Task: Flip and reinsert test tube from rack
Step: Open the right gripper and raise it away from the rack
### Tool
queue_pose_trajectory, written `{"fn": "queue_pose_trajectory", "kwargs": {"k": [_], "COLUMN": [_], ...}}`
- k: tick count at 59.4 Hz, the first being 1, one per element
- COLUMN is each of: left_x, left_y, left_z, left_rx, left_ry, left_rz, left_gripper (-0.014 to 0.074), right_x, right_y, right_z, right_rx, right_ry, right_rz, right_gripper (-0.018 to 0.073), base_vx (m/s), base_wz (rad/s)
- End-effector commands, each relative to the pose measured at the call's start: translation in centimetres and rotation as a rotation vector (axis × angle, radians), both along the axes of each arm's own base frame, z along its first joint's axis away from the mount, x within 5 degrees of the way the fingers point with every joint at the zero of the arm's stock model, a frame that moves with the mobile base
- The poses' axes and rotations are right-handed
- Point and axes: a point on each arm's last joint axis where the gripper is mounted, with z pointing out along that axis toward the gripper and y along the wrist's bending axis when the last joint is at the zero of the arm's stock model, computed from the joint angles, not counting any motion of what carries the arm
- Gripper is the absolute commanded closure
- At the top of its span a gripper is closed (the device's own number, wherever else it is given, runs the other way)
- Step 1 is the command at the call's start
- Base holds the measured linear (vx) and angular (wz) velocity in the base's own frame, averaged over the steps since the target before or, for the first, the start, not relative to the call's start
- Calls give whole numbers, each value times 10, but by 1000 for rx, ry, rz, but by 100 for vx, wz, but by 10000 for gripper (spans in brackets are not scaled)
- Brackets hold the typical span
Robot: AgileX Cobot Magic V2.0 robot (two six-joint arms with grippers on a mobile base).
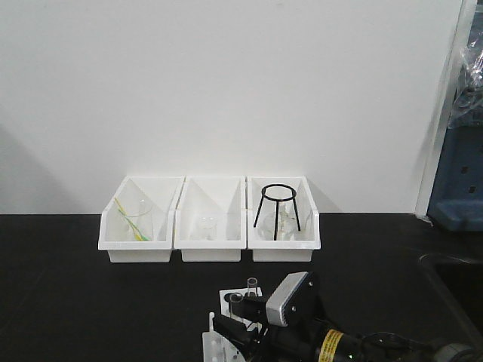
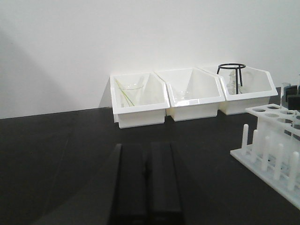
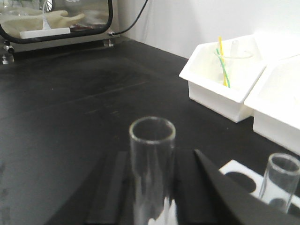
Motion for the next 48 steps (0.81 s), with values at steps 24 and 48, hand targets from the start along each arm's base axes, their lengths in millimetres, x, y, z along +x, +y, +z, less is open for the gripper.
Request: {"fn": "queue_pose_trajectory", "kwargs": {"k": [24, 48], "left_x": [-1, -1], "left_y": [0, 0], "left_z": [10, 10], "left_rx": [-12, -12], "left_ry": [-93, -93], "left_rz": [0, 0], "left_gripper": [602, 602], "right_x": [-35, -158], "right_y": [-31, -84], "right_z": [150, 175], "right_rx": [184, 93], "right_ry": [-133, -185], "right_rz": [-182, -204], "right_gripper": [339, 573], "base_vx": [0, 0], "base_wz": [0, 0]}}
